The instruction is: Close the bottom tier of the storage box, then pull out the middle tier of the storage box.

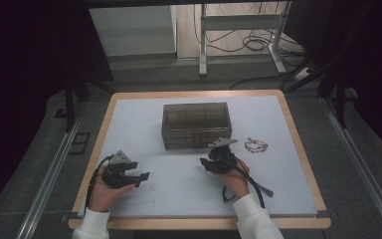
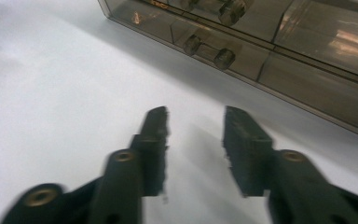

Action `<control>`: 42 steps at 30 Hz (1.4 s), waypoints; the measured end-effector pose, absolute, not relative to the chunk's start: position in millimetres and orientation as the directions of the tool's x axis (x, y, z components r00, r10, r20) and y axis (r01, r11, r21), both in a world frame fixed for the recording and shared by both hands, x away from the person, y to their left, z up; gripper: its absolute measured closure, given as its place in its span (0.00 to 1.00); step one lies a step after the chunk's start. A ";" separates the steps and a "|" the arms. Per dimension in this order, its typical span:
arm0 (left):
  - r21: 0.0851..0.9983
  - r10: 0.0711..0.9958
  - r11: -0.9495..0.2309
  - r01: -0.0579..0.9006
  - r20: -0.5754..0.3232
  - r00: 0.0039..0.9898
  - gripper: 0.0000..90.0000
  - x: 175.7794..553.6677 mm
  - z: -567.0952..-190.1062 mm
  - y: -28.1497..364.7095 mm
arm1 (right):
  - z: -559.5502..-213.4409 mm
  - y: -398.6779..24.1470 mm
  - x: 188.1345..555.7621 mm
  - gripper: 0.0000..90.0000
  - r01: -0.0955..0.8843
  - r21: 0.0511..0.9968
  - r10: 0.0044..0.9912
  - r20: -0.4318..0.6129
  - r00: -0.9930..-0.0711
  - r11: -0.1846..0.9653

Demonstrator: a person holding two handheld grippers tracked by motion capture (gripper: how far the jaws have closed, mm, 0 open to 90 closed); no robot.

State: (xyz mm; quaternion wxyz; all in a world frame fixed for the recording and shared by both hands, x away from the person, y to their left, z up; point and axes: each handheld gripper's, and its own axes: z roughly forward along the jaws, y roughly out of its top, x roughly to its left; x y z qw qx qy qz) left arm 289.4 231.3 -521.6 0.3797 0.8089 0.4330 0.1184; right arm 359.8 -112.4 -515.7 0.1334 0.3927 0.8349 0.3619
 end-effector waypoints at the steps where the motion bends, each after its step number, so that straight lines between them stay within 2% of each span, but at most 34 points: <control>1: 0.717 0.791 -0.337 0.611 -0.137 0.597 0.36 289.4 -521.6 231.2 | -515.2 -113.0 358.4 0.58 0.555 0.711 0.751 0.058 -0.658 0.432; 6: 0.719 0.793 -0.332 0.610 -0.137 0.593 0.36 288.8 -521.1 232.0 | -512.0 -117.0 351.7 0.46 0.551 0.711 0.740 0.063 -0.669 0.437; 12: 0.721 0.795 -0.329 0.609 -0.137 0.591 0.36 288.2 -520.3 233.5 | -509.5 -126.9 344.6 0.40 0.553 0.721 0.735 0.091 -0.672 0.417; 25: 0.721 0.795 -0.330 0.610 -0.136 0.591 0.36 286.7 -520.5 233.7 | -499.0 -136.3 322.3 0.40 0.505 0.741 0.721 0.040 -0.691 0.443; 42: 0.718 0.795 -0.331 0.612 -0.138 0.591 0.36 287.1 -520.6 234.1 | -492.3 -137.0 316.9 0.40 0.450 0.766 0.715 -0.017 -0.699 0.459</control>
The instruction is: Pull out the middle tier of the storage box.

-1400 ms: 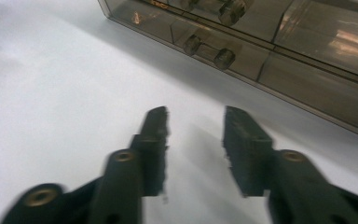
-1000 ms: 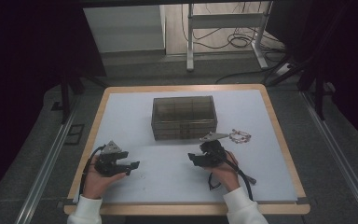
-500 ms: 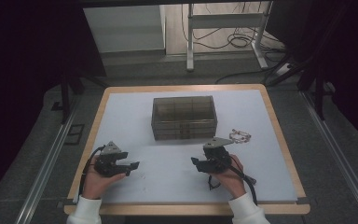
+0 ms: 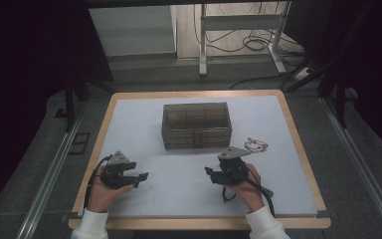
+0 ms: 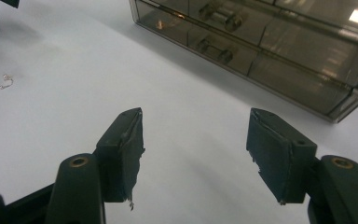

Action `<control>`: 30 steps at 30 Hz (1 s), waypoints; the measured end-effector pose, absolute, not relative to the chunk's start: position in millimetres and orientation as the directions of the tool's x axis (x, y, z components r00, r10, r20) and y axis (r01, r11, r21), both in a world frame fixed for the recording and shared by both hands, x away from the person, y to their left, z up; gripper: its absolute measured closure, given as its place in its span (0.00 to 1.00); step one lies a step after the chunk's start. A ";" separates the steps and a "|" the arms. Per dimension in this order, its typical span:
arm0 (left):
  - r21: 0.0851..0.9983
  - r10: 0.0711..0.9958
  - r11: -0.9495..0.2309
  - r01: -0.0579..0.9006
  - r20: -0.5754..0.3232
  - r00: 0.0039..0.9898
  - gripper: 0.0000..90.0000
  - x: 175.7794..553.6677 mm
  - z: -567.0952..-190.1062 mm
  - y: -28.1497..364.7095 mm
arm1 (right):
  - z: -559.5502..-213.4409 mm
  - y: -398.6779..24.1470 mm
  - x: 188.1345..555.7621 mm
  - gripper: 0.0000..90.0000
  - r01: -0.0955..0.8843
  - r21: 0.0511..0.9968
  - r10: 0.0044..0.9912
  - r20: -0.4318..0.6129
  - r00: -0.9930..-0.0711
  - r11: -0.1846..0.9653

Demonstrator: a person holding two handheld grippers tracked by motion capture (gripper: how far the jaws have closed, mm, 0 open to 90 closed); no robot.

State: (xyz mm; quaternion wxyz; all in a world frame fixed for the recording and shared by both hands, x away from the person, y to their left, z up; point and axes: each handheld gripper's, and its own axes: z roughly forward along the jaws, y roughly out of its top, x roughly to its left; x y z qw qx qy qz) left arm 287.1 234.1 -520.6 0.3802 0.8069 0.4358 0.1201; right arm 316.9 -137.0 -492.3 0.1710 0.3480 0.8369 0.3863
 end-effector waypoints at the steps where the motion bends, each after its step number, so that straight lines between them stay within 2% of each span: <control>1: 0.718 0.795 -0.331 0.613 -0.137 0.590 0.36 287.2 -521.0 234.1 | -490.7 -134.5 316.3 0.40 0.431 0.762 0.707 -0.049 -0.706 0.483; 5: 0.717 0.797 -0.329 0.615 -0.139 0.588 0.36 287.6 -521.3 235.4 | -487.8 -130.0 315.9 0.40 0.403 0.753 0.699 -0.103 -0.708 0.520; 30: 0.718 0.800 -0.320 0.618 -0.144 0.582 0.35 286.9 -521.1 239.3 | -486.2 -107.6 318.8 0.40 0.307 0.722 0.657 -0.264 -0.706 0.620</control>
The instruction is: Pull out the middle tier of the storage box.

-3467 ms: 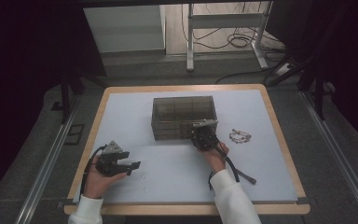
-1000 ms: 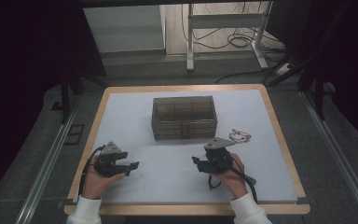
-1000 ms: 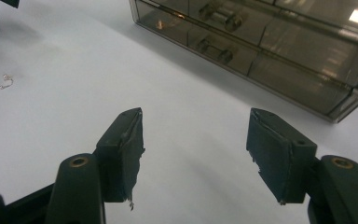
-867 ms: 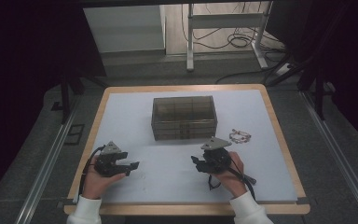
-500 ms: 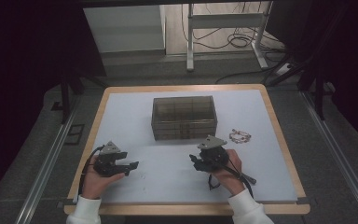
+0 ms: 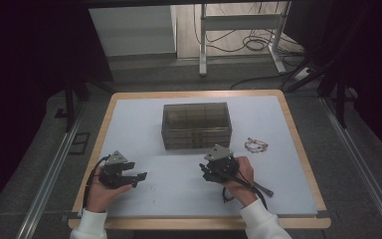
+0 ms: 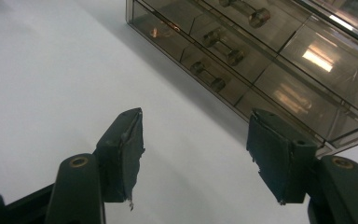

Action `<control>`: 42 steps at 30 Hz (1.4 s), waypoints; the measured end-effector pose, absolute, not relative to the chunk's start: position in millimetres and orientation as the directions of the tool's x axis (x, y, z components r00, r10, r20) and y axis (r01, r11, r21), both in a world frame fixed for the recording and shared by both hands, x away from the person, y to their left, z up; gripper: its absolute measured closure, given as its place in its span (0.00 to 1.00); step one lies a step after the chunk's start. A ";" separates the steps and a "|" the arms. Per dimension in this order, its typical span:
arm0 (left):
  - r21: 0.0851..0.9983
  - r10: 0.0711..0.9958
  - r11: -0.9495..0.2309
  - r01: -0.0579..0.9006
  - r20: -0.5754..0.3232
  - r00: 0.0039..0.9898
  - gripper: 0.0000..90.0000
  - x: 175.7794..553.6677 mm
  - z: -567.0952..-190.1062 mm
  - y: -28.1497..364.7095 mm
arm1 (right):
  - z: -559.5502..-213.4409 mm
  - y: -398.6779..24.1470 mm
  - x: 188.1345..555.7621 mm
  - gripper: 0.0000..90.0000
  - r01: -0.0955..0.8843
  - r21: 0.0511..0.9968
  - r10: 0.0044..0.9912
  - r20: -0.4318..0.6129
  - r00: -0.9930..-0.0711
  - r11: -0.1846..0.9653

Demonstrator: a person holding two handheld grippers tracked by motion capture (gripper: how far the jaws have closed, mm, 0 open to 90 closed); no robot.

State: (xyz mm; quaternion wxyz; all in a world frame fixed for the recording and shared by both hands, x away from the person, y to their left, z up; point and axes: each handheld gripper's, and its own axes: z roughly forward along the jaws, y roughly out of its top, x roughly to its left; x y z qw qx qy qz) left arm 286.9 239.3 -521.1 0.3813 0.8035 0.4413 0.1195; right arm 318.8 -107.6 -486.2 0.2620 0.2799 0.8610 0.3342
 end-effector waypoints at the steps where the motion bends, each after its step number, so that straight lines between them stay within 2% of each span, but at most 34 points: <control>1: 0.719 0.800 -0.319 0.618 -0.145 0.582 0.35 286.9 -521.1 239.4 | -486.3 -107.0 318.6 0.40 0.305 0.720 0.656 -0.268 -0.706 0.623; 19: 0.720 0.799 -0.319 0.617 -0.146 0.584 0.35 286.9 -521.4 239.7 | -488.4 -95.7 316.1 0.40 0.239 0.677 0.617 -0.394 -0.681 0.696; 42: 0.722 0.801 -0.314 0.616 -0.148 0.581 0.35 286.4 -520.8 241.8 | -491.9 -84.5 319.7 0.41 0.208 0.636 0.585 -0.468 -0.662 0.743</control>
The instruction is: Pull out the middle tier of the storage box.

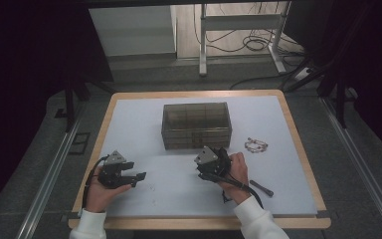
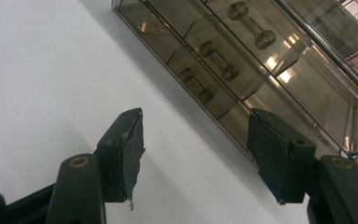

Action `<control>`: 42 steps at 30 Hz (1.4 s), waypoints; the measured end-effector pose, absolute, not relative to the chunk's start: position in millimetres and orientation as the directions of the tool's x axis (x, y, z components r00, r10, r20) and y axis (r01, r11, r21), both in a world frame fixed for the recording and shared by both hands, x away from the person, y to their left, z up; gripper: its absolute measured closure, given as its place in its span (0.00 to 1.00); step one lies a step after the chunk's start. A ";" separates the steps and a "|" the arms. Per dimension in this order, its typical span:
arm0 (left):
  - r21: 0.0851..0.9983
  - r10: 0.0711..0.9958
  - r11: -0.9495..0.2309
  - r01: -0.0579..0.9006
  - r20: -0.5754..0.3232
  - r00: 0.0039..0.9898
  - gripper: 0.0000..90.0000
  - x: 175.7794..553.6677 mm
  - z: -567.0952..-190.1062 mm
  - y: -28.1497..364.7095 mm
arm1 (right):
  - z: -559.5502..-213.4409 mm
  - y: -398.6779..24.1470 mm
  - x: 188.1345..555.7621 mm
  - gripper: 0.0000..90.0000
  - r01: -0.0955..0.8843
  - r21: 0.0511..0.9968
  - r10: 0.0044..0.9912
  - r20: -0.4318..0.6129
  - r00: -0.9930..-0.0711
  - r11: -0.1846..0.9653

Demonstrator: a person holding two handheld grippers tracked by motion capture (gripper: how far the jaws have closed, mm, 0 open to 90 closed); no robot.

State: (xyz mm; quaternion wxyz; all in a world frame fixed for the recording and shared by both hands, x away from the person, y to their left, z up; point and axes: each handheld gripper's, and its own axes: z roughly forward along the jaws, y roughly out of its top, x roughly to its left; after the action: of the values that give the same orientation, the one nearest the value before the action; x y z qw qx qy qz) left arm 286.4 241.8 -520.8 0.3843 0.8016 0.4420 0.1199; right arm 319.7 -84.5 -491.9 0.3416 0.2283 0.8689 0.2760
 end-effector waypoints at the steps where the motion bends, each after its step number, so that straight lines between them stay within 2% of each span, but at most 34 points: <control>1: 0.723 0.801 -0.314 0.615 -0.146 0.580 0.35 286.2 -520.3 242.3 | -492.1 -83.9 319.9 0.41 0.204 0.633 0.582 -0.474 -0.660 0.747; 20: 0.722 0.800 -0.314 0.617 -0.149 0.581 0.35 286.6 -521.3 242.0 | -495.5 -74.0 325.0 0.42 0.208 0.606 0.571 -0.501 -0.651 0.768; 42: 0.721 0.801 -0.313 0.618 -0.149 0.580 0.35 287.1 -522.2 242.4 | -496.1 -60.2 329.7 0.42 0.164 0.574 0.531 -0.560 -0.637 0.802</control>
State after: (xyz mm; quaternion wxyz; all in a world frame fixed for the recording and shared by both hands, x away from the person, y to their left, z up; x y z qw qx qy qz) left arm 287.1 242.4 -522.2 0.3842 0.8016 0.4424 0.1188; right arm 329.7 -60.2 -496.1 0.3767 0.1993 0.8713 0.2432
